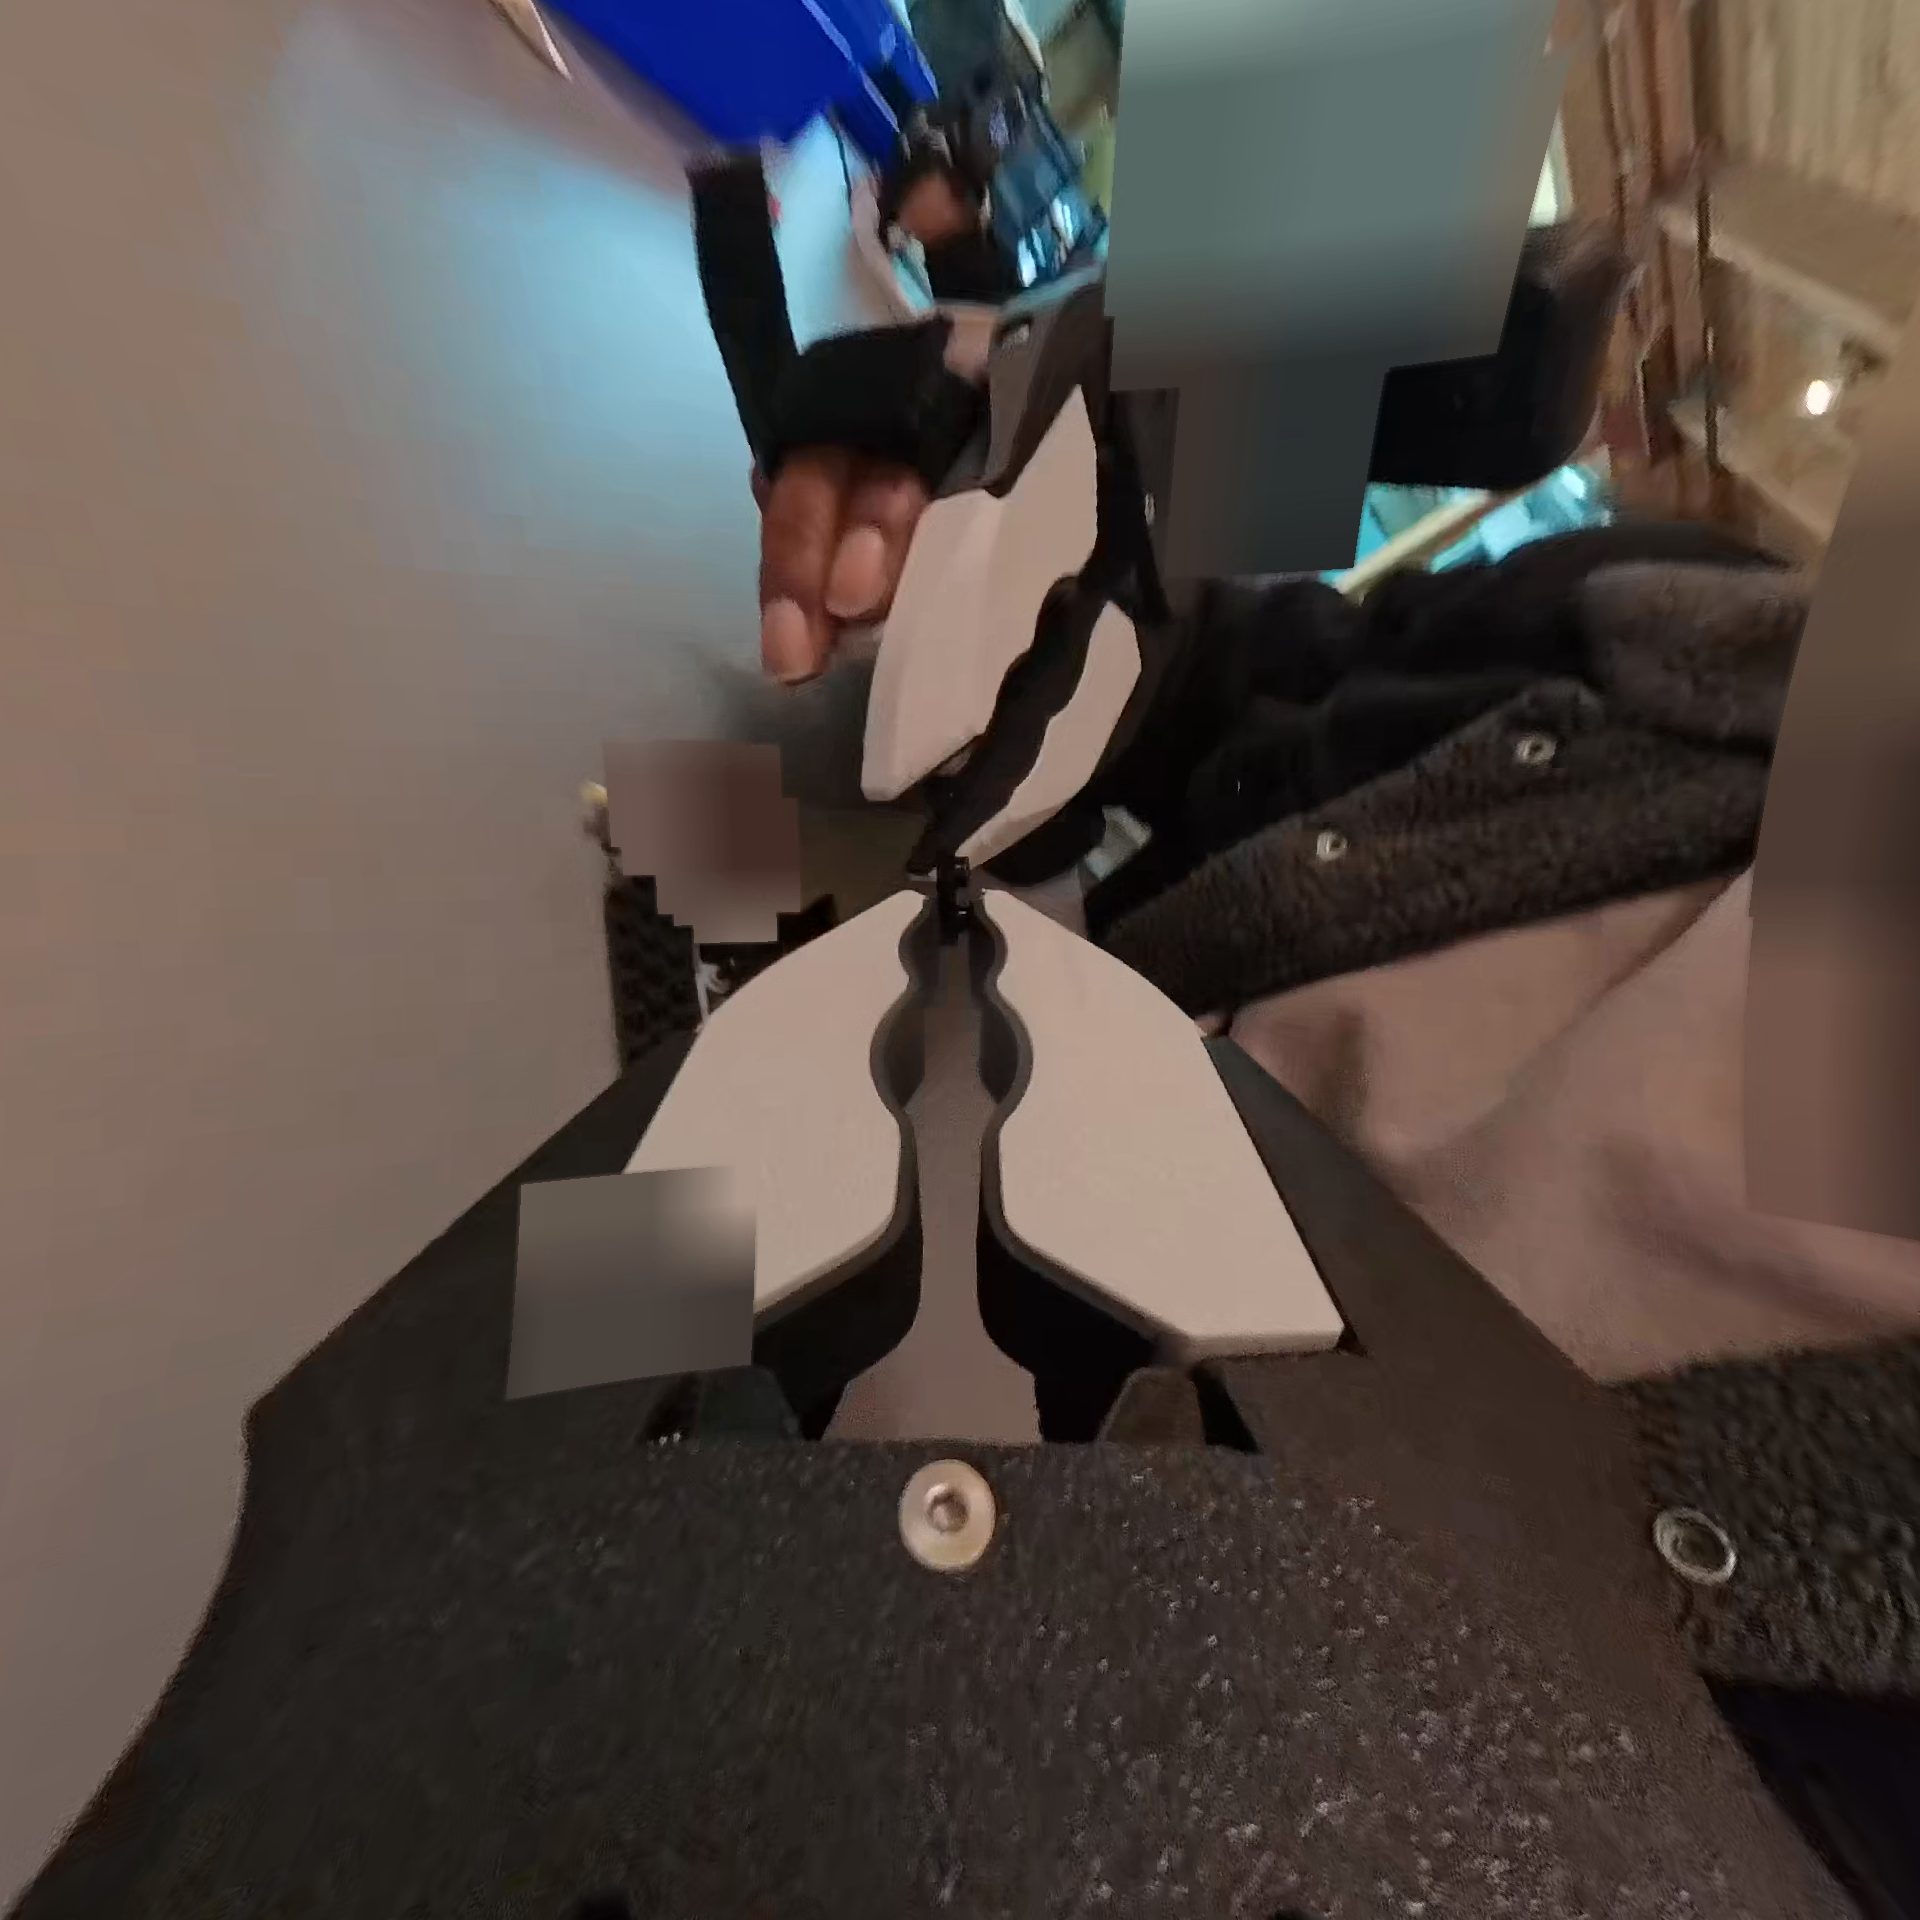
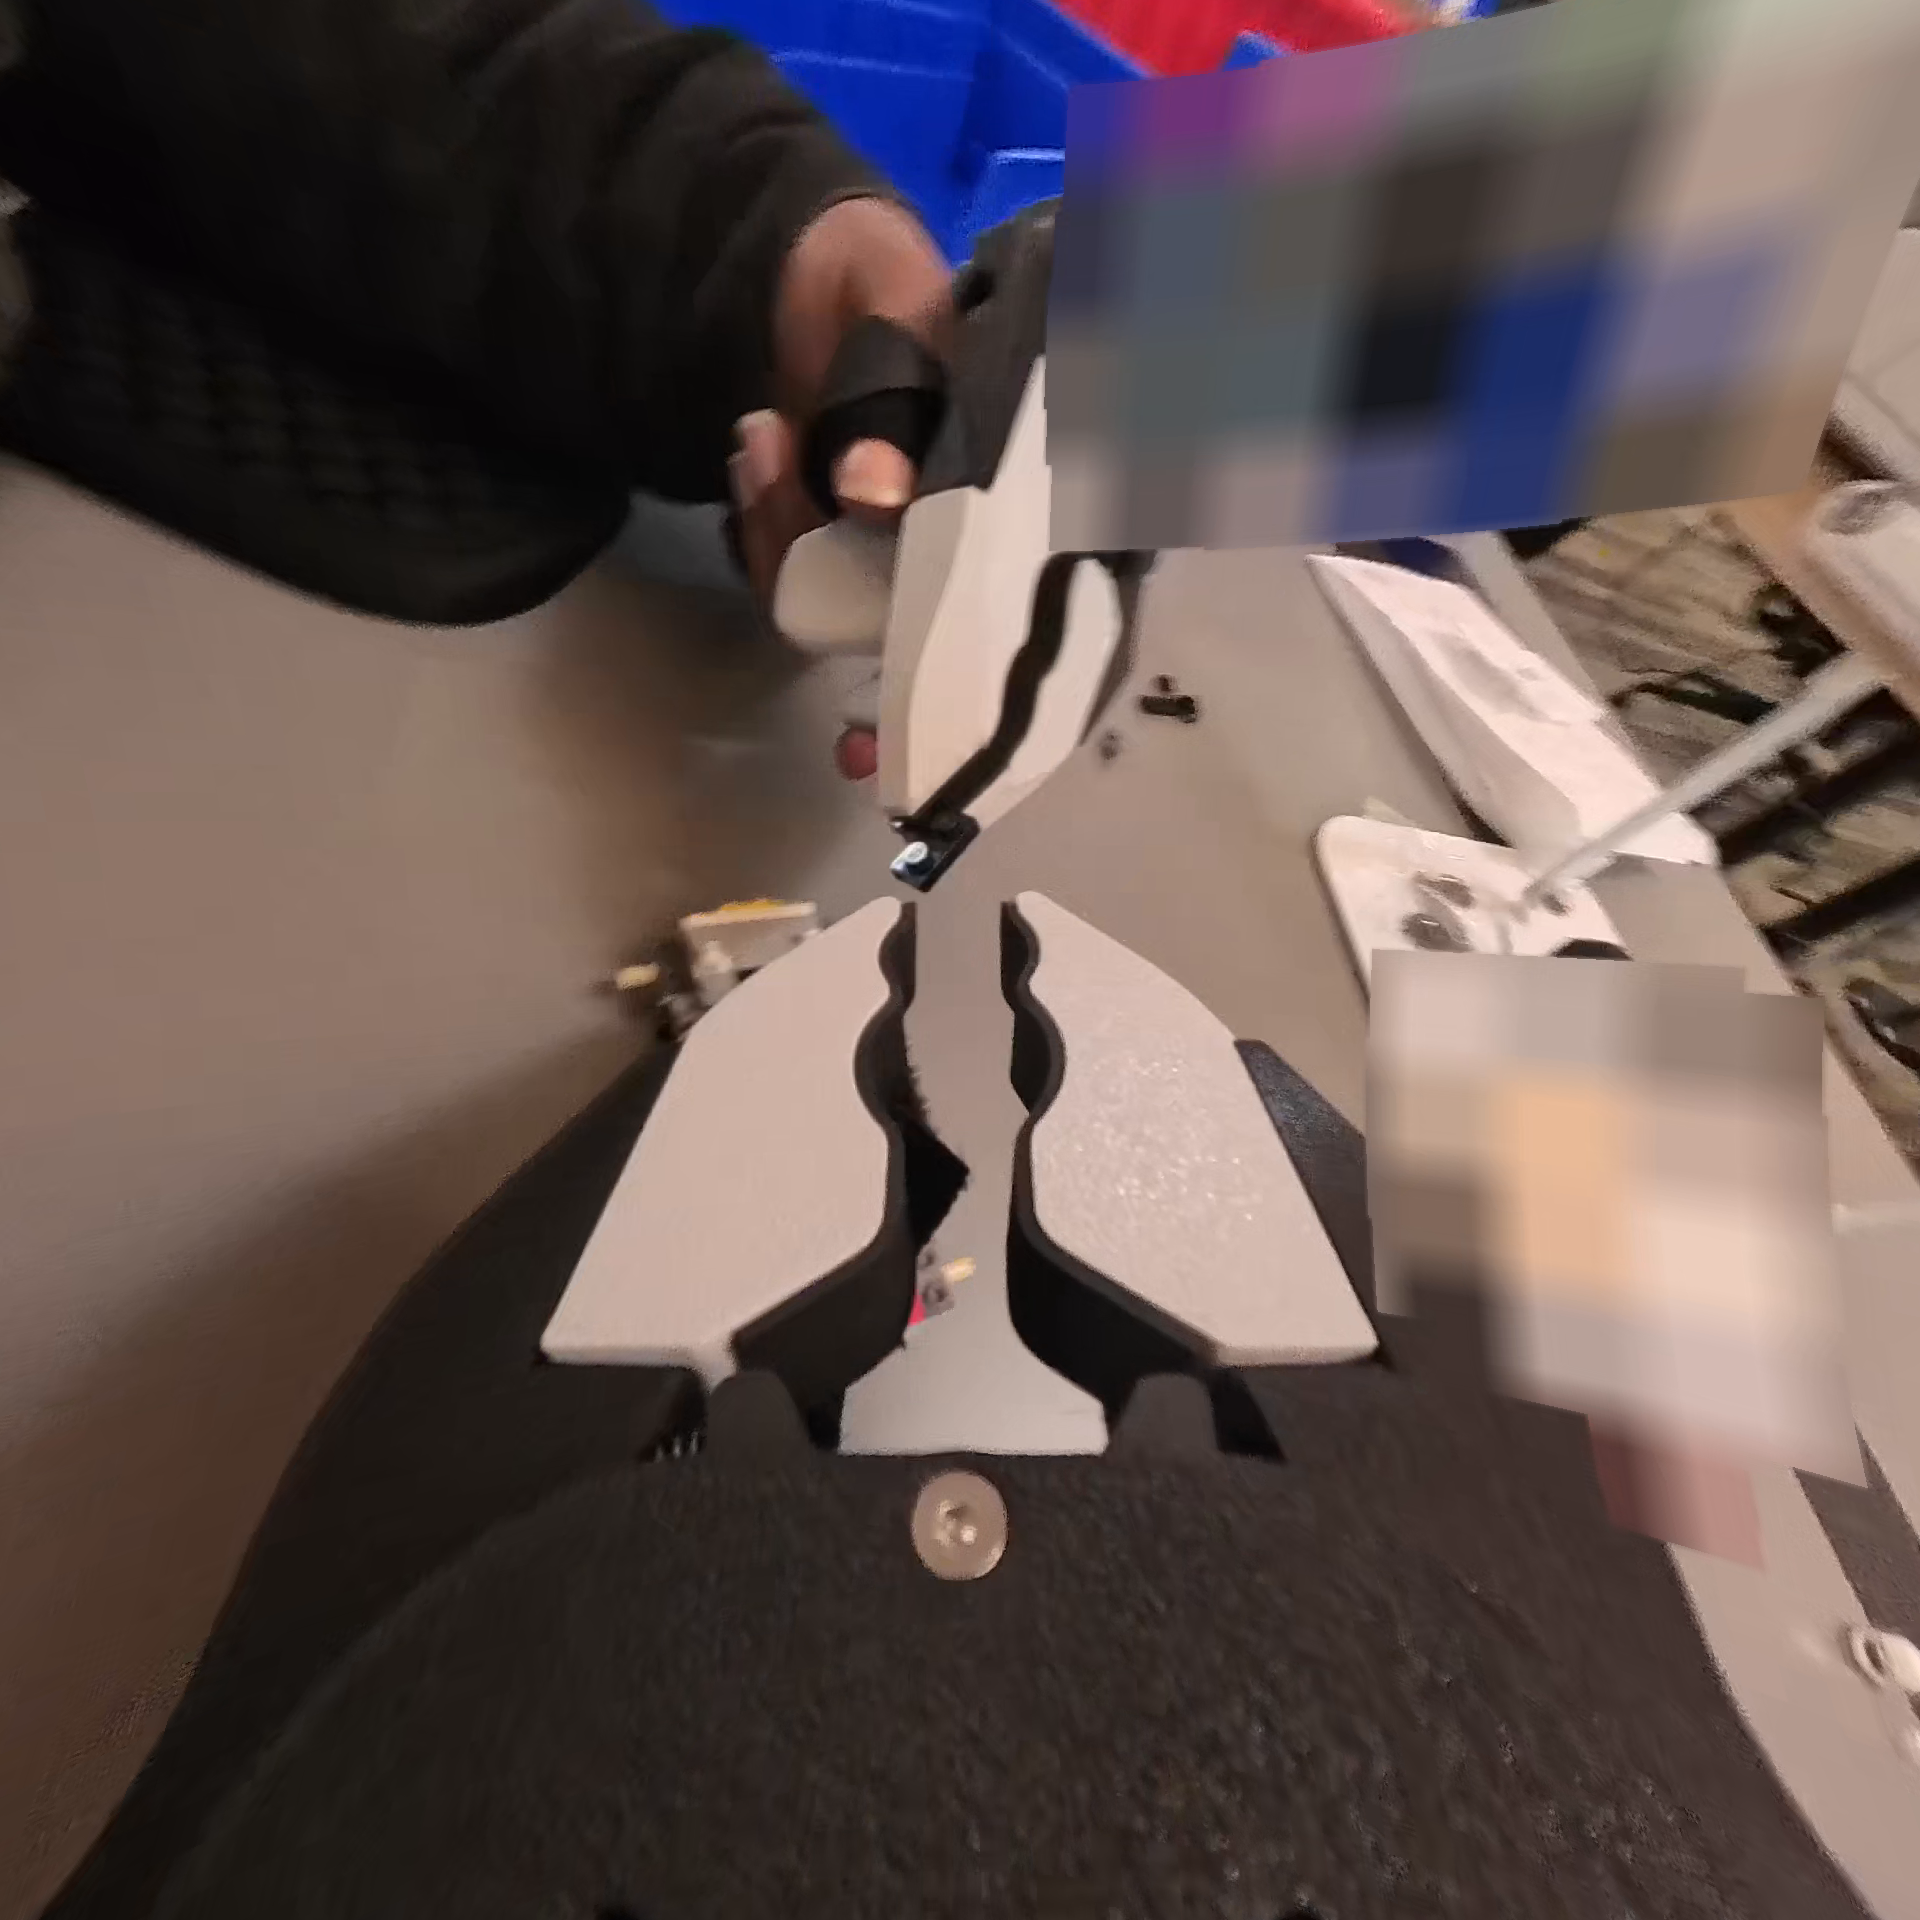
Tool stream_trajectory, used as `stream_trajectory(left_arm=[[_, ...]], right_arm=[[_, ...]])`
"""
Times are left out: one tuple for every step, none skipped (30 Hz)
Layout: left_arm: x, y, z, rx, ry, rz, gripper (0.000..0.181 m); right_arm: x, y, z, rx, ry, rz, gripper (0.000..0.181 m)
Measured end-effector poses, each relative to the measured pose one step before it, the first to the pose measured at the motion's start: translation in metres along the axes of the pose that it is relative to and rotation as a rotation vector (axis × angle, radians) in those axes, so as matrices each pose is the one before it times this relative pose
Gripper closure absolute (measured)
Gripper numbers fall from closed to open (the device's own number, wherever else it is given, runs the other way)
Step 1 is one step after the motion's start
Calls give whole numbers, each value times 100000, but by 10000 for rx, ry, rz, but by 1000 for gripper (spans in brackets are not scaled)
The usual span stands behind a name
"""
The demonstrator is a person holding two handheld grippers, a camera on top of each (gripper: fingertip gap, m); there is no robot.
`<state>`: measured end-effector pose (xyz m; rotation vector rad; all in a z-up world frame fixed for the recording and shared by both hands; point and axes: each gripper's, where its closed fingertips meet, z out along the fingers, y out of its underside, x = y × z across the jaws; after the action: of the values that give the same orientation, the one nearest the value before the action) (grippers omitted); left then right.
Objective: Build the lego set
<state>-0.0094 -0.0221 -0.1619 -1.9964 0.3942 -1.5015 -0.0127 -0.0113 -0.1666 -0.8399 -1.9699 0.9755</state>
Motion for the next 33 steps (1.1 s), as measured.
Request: stream_trajectory(left_arm=[[107,622,299,-422,66,74,177],[92,612,367,-420,69,47,177],[108,511,386,-358,79,34,177],[19,392,358,-272,31,22,177],[-60,324,289,-230,-10,-7,177],[-41,276,234,-185,10,-18,177],[-7,169,167,-115,11,-6,177],[-18,103,112,-79,-7,8,177],[-14,103,69,-85,-16,15,177],[-31,107,49,-80,-31,29,177],[-112,34,0,-12,-65,7,177],[-167,-93,-72,77,-73,-38,177],[-223,-192,-148,152,-90,-26,176],[-319,-263,-185,196,-203,38,176],[-425,-221,-185,159,-351,158,175],[-427,-155,-184,98,-429,270,168],[-322,-98,-209,61,-412,341,163],[-245,-69,-209,52,-401,396,160],[-219,-64,-201,29,-423,445,160],[-210,66,-141,-72,-449,492,160],[-242,193,-56,-171,-495,506,160],[-257,229,42,-184,-491,451,160],[-229,243,104,-185,-466,368,160],[-173,220,158,-152,-419,325,160],[-106,196,161,-116,-373,297,161],[-102,230,152,-137,-348,268,161],[-30,163,128,-88,-282,246,161],[12,116,117,-56,-239,206,162],[-24,46,83,-15,-236,168,164],[-47,40,77,-29,-231,164,166],[18,78,79,-65,-169,167,167],[59,48,62,-41,-117,148,170],[53,3,36,-14,-99,113,172]], right_arm=[[-742,116,-73,-128,-467,-144,163],[-524,-119,-13,39,-269,-113,161],[-708,-87,42,20,-377,-105,159],[-530,113,141,-125,-266,-108,158],[-412,113,141,-99,-182,-115,158],[-332,8,123,-29,-154,-50,158],[-274,10,122,-29,-140,-9,159],[-278,92,128,-70,-146,-52,160],[-182,66,118,-36,-57,-82,161],[-100,45,96,-11,-14,-70,162],[35,111,75,-31,6,34,163],[181,130,41,-18,56,128,164],[307,114,42,46,118,168,164],[410,204,55,7,175,198,165],[377,229,73,-7,133,234,165],[238,213,76,6,27,315,165],[148,253,116,-17,-40,385,165],[77,360,139,-105,-88,377,165],[25,322,136,-100,-85,280,165],[138,288,148,-123,21,228,165],[119,272,151,-140,18,180,165],[-32,84,122,-31,-52,129,165],[29,55,98,-20,-11,140,165],[1,50,54,-28,-35,115,165],[16,-4,19,19,-18,108,165],[94,-6,6,7,13,146,165],[57,20,10,-16,-15,161,165],[-9,-24,20,9,-38,161,165],[-41,-63,33,12,-49,179,165],[-60,-84,31,21,-61,164,165],[-17,-94,0,40,-22,117,165],[11,-44,9,16,-2,89,165],[49,-20,10,15,25,59,165]])
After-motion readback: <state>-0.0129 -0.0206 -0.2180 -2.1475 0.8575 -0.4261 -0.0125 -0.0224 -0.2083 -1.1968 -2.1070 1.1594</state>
